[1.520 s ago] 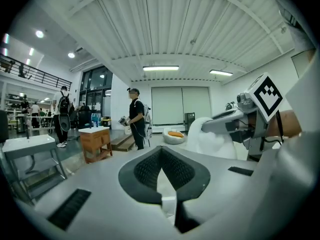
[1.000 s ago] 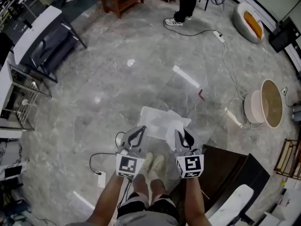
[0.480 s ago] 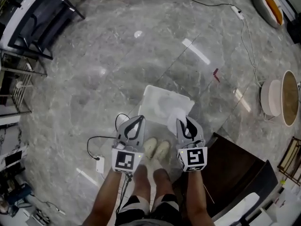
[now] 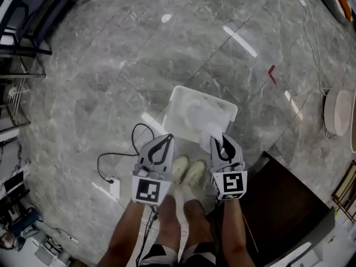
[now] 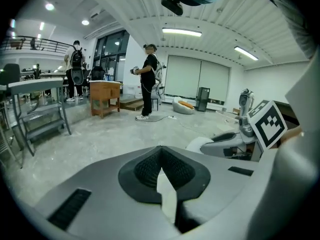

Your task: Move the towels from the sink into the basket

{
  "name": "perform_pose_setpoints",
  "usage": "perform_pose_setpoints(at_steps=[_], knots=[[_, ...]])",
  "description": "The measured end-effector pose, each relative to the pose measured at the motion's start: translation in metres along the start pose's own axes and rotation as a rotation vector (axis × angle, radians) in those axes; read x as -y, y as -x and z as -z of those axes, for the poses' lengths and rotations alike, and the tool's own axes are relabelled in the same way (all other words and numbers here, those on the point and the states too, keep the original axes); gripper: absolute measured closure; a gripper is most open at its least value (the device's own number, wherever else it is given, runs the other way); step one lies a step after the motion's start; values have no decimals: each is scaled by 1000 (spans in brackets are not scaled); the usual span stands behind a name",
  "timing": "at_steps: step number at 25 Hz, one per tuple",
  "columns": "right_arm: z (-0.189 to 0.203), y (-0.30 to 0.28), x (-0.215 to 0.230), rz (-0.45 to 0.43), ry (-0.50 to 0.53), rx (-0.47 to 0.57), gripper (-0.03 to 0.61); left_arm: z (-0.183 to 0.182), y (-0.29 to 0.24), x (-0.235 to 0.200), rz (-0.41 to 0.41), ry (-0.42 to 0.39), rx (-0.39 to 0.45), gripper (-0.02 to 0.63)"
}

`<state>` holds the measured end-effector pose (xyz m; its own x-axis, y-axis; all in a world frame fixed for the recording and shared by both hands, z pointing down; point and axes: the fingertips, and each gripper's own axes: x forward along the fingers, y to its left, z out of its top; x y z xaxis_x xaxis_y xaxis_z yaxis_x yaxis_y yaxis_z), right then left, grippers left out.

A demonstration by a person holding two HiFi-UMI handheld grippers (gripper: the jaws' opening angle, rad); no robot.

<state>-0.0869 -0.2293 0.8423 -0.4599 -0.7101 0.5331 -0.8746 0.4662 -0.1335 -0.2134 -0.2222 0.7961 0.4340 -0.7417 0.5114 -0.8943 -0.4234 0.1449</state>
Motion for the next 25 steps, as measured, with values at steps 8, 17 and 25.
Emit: perform_pose_setpoints(at_steps=[8,17,25], knots=[[103,-64,20,9,-8,-72,511,91,-53,-17,0,2,-50,604],[188,-111,25,24,-17,-122,501,178,-85,-16,22,14,-99,604],[196,-114,29,26,-57,-127,217,174,-91,-13,29,14,-90,604]])
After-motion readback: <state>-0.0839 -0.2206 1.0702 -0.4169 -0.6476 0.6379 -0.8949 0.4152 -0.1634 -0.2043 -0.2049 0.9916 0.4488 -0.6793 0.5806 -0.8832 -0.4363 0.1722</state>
